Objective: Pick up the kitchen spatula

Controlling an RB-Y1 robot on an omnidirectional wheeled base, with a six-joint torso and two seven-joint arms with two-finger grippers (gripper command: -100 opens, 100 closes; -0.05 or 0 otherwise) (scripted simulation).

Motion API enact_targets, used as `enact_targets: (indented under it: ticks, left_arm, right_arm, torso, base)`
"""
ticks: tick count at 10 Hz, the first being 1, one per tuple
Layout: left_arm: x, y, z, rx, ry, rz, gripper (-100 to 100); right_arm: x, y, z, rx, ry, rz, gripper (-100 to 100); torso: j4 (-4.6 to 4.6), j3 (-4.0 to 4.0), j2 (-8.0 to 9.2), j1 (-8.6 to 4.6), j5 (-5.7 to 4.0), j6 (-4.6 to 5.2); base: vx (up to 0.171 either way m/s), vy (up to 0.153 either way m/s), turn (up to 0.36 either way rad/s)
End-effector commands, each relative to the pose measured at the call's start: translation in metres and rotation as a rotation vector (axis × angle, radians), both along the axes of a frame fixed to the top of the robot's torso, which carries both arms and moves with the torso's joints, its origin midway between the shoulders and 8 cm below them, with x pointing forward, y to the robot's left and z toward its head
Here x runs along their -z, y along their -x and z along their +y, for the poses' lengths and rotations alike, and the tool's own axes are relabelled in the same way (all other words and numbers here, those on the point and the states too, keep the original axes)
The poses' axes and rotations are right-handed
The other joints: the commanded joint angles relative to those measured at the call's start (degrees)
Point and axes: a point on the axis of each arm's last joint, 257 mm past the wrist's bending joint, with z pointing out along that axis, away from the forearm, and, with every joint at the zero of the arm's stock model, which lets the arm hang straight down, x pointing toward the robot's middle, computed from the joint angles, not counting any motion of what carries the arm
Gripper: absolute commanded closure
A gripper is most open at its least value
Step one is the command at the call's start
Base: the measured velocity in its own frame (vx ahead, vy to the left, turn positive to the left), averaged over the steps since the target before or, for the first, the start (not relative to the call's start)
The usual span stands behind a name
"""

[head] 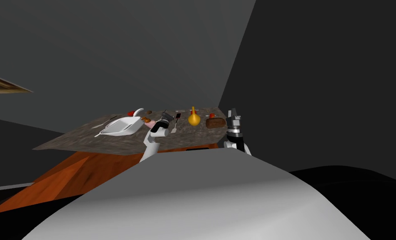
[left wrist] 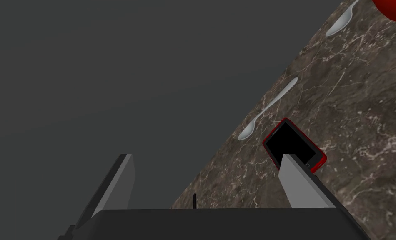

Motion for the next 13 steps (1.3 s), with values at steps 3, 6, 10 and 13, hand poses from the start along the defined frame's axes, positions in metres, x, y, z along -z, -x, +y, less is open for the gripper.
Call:
enact_targets:
  ticks: [3, 6, 10, 13]
  left_arm:
    - [0.011, -0.005, 0.020, -0.028, 0.024, 0.071, -100]
    - [0.015, -0.007, 0.026, -0.038, 0.031, 0.092, -100]
    - [0.015, -0.007, 0.026, -0.038, 0.031, 0.092, -100]
    - [0.015, -0.007, 0.026, -0.038, 0.031, 0.092, -100]
  right_arm:
    - [0.000, 0.000, 0.000, 0.000, 0.000, 0.000, 0]
    - [0.000, 0.000, 0.000, 0.000, 0.000, 0.000, 0]
    - [0.000, 0.000, 0.000, 0.000, 0.000, 0.000, 0]
    - [0.000, 0.000, 0.000, 0.000, 0.000, 0.000, 0]
  torso:
    - [0.00, 0.00, 0.00, 0.00, 0.00, 0.00]
    - [0.00, 0.01, 0.01, 0.01, 0.00, 0.00]
    - [0.02, 0.05, 0.09, 0.09, 0.02, -0.02]
    - [0.01, 0.04, 0.07, 0.06, 0.01, -0.02]
  base:
    - [0.012, -0.014, -0.042]
    - [0.007, -0.009, -0.025]
    - [-0.001, 0.001, 0.003]
    - [0.000, 0.000, 0.000]
